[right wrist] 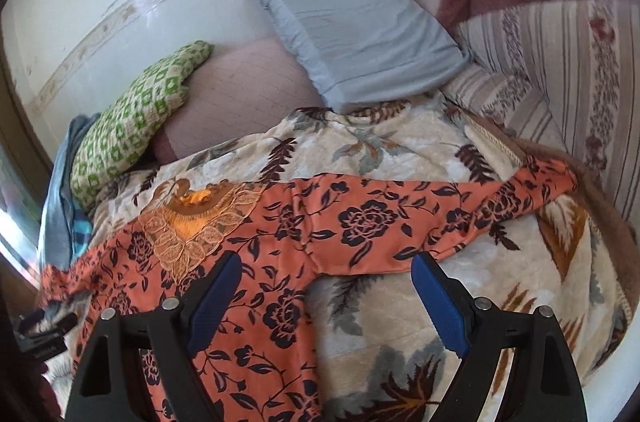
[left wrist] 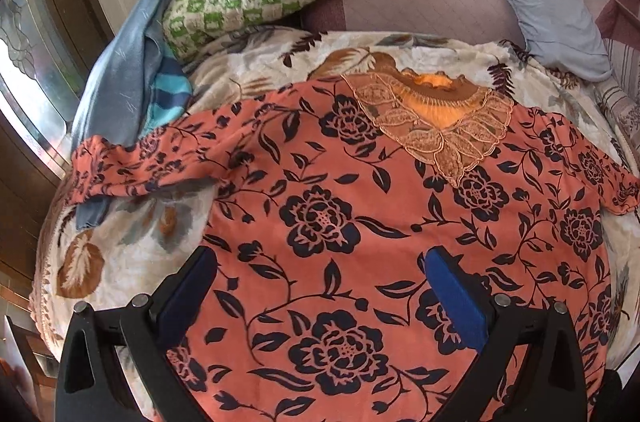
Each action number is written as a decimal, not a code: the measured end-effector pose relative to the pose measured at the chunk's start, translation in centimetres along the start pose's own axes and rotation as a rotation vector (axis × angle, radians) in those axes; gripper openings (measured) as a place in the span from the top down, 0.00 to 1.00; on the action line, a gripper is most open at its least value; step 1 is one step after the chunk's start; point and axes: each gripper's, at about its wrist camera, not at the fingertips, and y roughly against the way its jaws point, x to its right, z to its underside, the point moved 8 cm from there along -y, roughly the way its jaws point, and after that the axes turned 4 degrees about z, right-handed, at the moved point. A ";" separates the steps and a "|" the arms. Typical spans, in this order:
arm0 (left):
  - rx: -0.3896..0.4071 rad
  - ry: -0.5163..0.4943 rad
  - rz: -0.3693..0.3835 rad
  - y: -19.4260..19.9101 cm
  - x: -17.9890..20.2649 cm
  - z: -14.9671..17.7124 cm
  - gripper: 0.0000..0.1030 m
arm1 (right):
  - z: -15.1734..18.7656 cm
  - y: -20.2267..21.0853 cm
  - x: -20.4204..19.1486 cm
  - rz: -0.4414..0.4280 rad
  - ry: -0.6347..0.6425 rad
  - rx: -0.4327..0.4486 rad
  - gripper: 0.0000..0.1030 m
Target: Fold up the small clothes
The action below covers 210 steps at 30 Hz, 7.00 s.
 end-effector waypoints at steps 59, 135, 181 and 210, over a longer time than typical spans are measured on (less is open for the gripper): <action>0.202 0.184 -0.054 -2.5 -9.7 -4.0 0.00 | -7.0 -5.7 -14.8 -0.274 -0.008 -0.222 0.95; 0.011 0.250 0.393 -12.1 -7.3 -5.5 0.87 | 6.3 -16.9 -13.0 -0.310 -0.170 -0.474 0.61; 0.064 0.084 0.447 -10.2 -3.8 -8.0 0.93 | 6.4 -17.4 -13.3 -0.324 -0.161 -0.482 0.61; -0.002 0.389 0.535 -13.2 -7.2 -7.0 0.65 | 6.4 -17.5 -13.4 -0.312 -0.143 -0.478 0.61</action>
